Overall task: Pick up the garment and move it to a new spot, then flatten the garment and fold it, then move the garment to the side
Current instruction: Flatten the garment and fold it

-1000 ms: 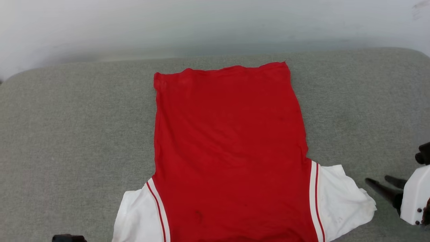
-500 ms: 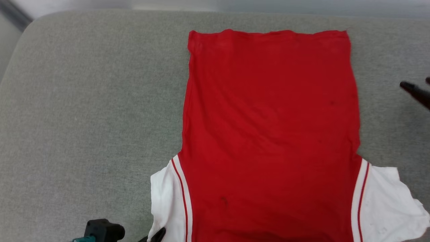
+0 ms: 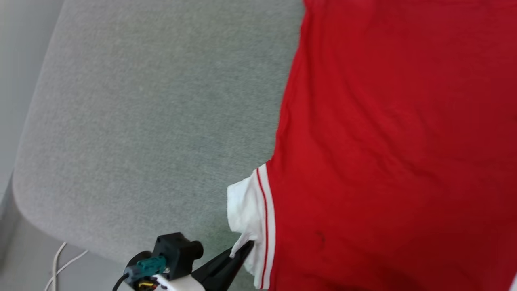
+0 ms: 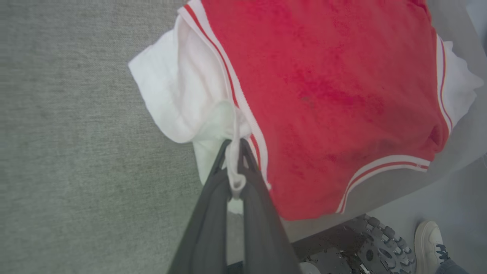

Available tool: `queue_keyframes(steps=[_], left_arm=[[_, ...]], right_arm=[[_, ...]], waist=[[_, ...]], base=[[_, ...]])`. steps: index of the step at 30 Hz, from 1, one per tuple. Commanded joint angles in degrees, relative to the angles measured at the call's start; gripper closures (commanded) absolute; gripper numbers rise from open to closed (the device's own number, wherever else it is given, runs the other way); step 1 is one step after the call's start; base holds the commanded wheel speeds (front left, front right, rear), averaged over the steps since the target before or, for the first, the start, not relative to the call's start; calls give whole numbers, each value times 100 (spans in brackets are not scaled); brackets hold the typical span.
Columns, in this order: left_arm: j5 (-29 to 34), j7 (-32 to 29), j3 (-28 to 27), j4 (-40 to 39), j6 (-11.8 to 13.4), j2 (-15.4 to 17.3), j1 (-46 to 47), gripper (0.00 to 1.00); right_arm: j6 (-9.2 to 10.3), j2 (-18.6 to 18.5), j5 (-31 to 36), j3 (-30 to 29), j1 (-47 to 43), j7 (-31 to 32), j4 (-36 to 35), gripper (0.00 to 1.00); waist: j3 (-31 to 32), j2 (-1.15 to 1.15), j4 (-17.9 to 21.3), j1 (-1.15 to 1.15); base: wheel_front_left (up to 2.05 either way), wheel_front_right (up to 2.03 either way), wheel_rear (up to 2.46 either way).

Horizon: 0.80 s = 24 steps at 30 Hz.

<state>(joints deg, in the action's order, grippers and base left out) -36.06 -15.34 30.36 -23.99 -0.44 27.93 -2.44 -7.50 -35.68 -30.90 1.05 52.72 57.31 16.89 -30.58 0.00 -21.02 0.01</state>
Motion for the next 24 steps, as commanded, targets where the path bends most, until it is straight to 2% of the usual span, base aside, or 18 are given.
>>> queue_keyframes(steps=[1, 7, 12, 13, 14, 15, 24], left_arm=[[36, 48, 48, 39, -50, -91, 148, 100], [109, 159, 231, 176, -181, -285, 369, 100], [130, 230, 312, 283, -221, -388, 473, 100], [127, 249, 315, 305, -228, -402, 485, 100], [123, 251, 313, 329, -234, -407, 498, 100], [120, 262, 313, 357, -238, -410, 512, 100], [112, 326, 187, 544, -188, -294, 521, 100]], right_arm=[[2, -37, 112, -45, 179, 55, 98, 0], [2, -100, 489, -145, 524, 266, 458, 0], [2, -32, 613, -118, 351, 488, 679, 0], [2, 0, 617, -112, 281, 571, 728, 17], [2, 13, 626, -109, 209, 636, 748, 79], [2, 16, 627, -87, 135, 695, 742, 100], [4, 10, 612, -249, -320, 650, 733, 100]], waist=[[-349, 0, -377, -1], [-593, 0, -636, -1], [-672, 0, -716, -1], [-676, 0, -717, -1], [-677, 0, -715, -1], [-672, 0, -711, -1], [-317, 0, -426, -1]], base=[[0, 0, 0], [0, 0, 0], [0, 0, 0], [0, 0, 0], [0, 0, 0], [0, 0, 0], [0, 0, 0]])
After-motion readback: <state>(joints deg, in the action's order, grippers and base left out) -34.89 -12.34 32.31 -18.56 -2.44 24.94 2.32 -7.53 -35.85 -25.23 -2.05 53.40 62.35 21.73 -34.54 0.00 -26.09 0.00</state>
